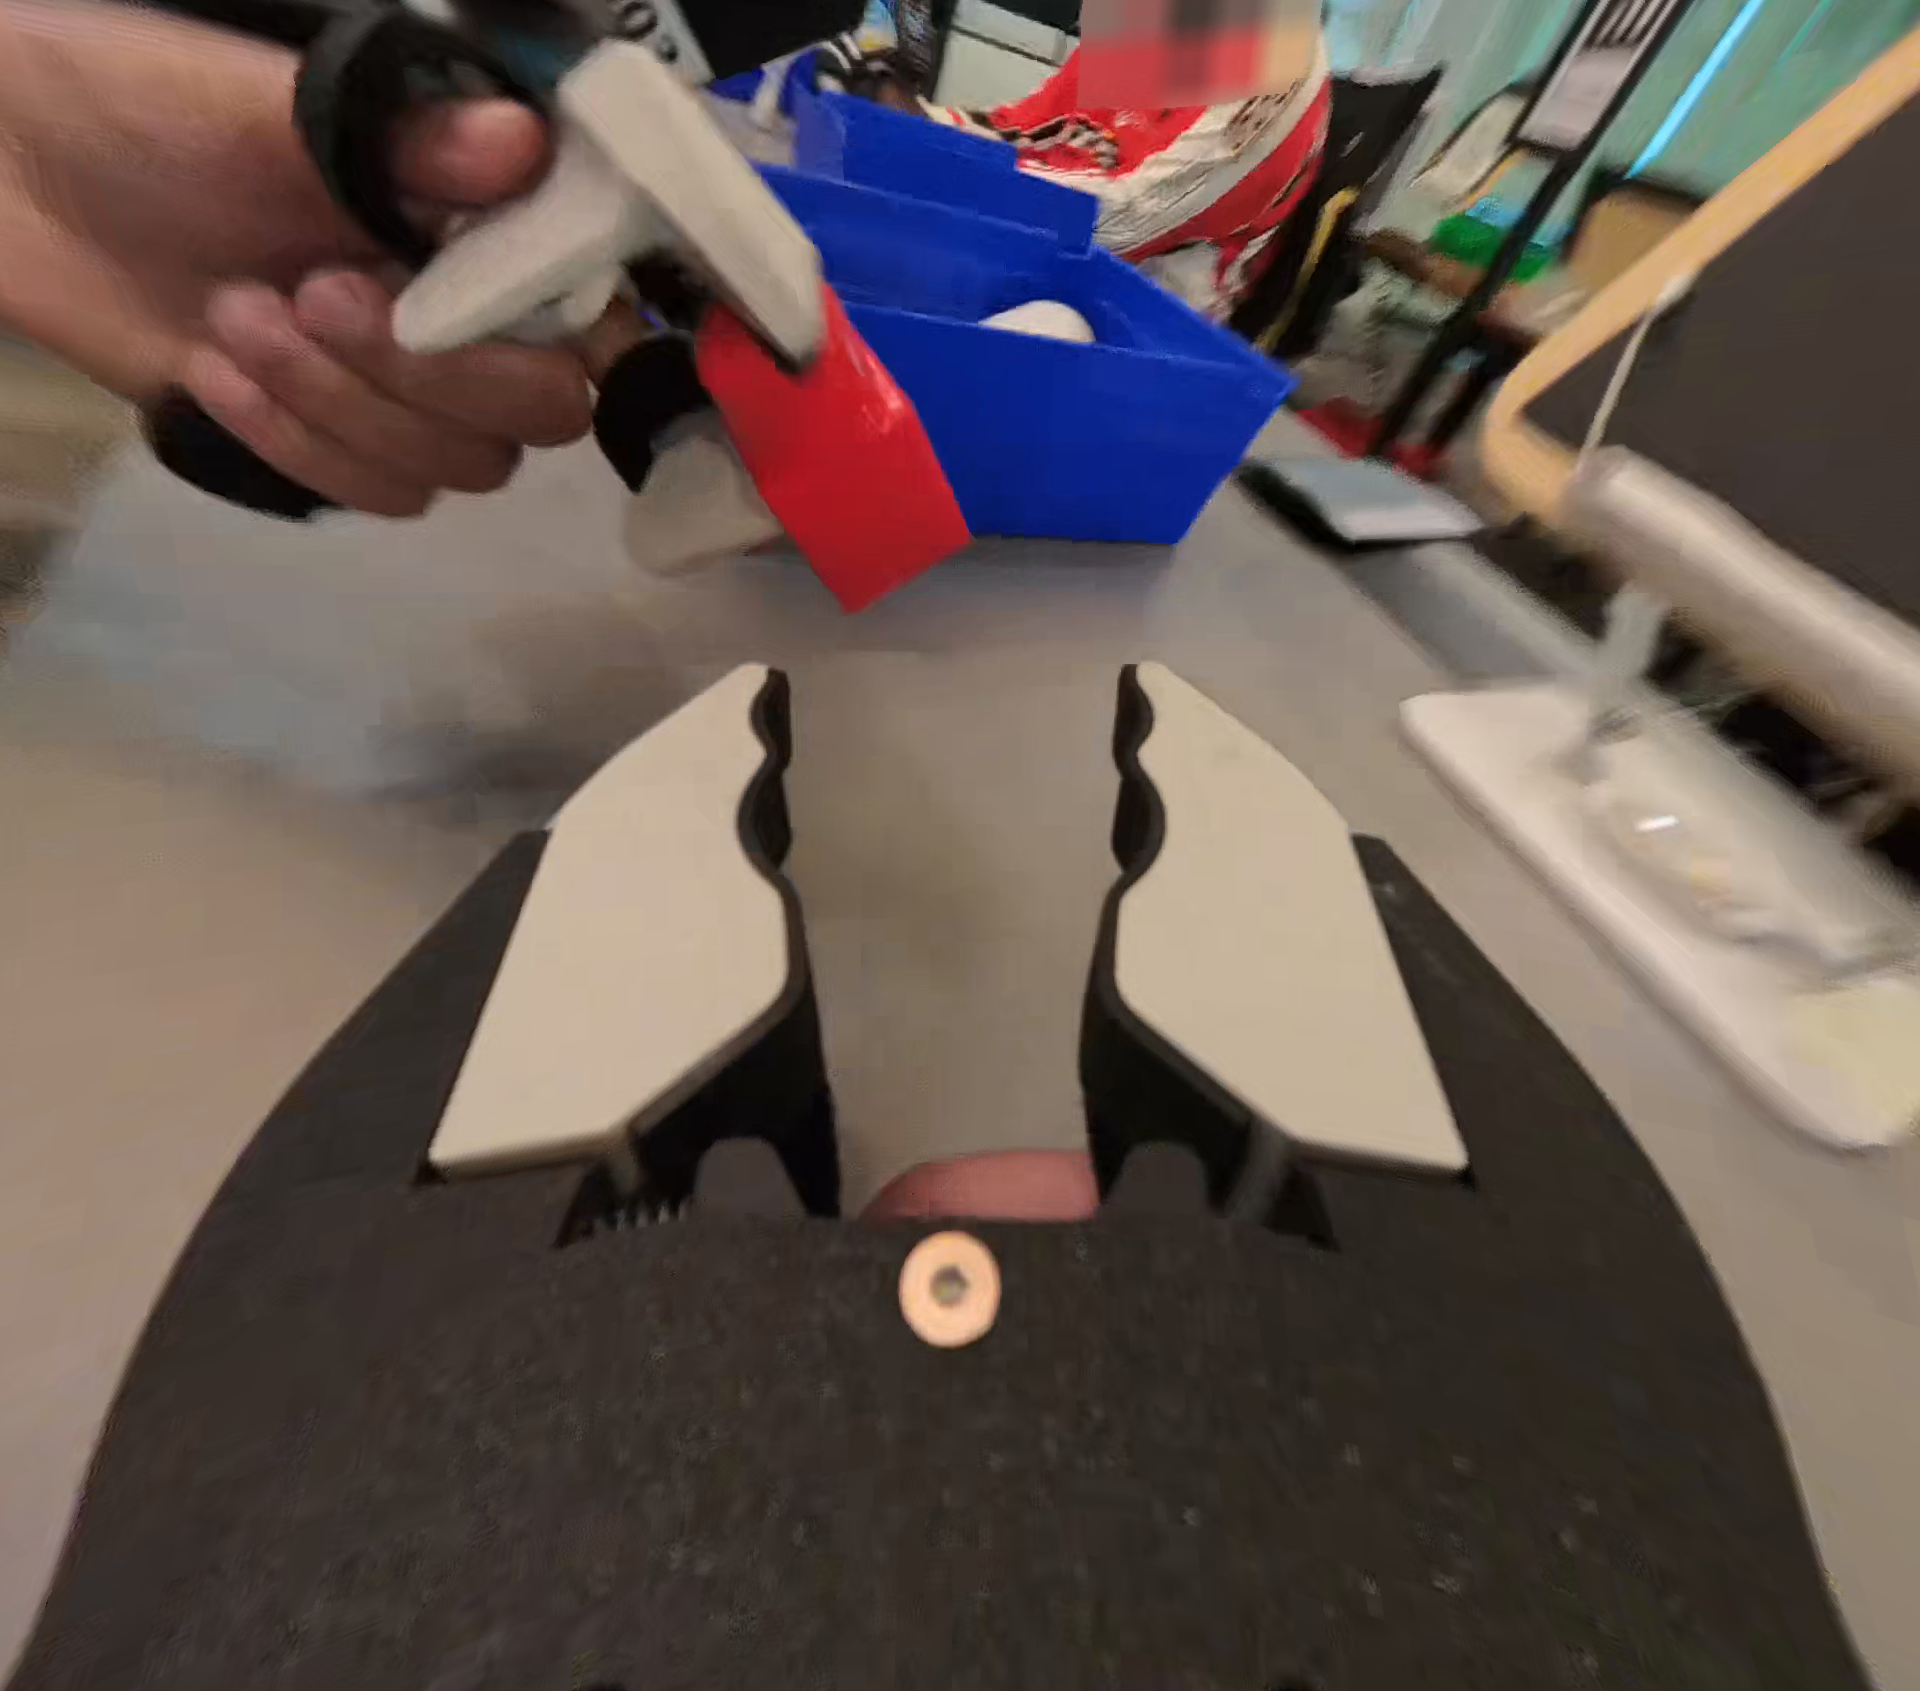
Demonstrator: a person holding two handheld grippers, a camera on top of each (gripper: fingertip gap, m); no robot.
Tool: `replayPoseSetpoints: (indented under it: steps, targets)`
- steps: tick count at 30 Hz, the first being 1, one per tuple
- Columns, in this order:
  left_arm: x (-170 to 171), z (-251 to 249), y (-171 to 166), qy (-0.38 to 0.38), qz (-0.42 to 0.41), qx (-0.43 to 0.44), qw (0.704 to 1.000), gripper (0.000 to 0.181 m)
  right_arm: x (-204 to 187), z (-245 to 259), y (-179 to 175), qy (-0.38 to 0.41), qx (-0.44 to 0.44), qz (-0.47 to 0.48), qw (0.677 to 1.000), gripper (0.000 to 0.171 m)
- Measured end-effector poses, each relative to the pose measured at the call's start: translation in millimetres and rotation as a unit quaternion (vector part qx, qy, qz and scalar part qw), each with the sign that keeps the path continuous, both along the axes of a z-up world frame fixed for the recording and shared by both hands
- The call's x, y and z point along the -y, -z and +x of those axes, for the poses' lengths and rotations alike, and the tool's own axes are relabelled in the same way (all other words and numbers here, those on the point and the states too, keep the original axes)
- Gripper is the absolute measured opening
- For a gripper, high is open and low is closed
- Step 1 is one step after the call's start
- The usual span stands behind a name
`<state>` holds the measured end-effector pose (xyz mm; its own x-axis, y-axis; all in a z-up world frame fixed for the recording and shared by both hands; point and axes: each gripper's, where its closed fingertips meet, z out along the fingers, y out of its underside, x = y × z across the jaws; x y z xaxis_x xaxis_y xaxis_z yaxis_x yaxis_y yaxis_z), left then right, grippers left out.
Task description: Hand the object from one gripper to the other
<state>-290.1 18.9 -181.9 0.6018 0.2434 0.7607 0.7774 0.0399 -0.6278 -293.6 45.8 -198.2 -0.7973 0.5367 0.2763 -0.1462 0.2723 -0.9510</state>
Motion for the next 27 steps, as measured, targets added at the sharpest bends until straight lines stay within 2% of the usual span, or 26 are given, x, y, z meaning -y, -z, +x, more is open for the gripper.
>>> replayPoseSetpoints:
  steps: [2, 4, 9, 11, 18, 21, 24, 26, 27]
  targets:
    - [0.1, 1.1, 11.4, -0.012, -0.041, 0.021, 0.999, 0.071, 9.1, 9.9, -10.0, 0.021, -0.097, 0.036, 0.994, 0.054]
    - [-3.1, 6.7, 17.3, -0.010, -0.070, 0.028, 0.997, 0.071, 20.6, 21.4, -13.2, 0.015, -0.147, 0.058, 0.987, 0.050]
    - [-14.3, 22.4, 26.2, 0.013, -0.101, 0.032, 0.994, 0.071, 33.9, 31.6, -9.7, -0.011, -0.144, 0.057, 0.988, 0.041]
    - [-19.5, 28.5, 25.7, 0.026, -0.090, 0.037, 0.995, 0.071, 34.2, 33.2, -6.6, -0.023, -0.134, 0.058, 0.989, 0.032]
    - [-19.7, 30.2, 25.5, 0.051, -0.098, -0.001, 0.994, 0.070, 30.6, 32.6, -7.6, -0.031, -0.124, 0.055, 0.990, 0.032]
    - [-17.3, 25.1, 7.0, 0.059, -0.044, -0.031, 0.997, 0.078, 20.1, 25.1, -11.0, -0.026, -0.085, 0.019, 0.996, 0.032]
    - [-6.5, 12.5, -18.3, 0.037, 0.022, -0.068, 0.997, 0.077, 6.1, 18.9, -24.2, -0.052, 0.023, -0.095, 0.994, 0.031]
    - [-1.7, 7.8, -22.9, 0.032, 0.026, -0.114, 0.993, 0.076, -3.8, 17.3, -42.2, -0.089, 0.107, -0.204, 0.969, 0.031]
    - [-1.0, 6.6, -21.2, 0.030, 0.019, -0.135, 0.990, 0.076, -8.5, 18.1, -53.0, -0.114, 0.147, -0.268, 0.945, 0.032]
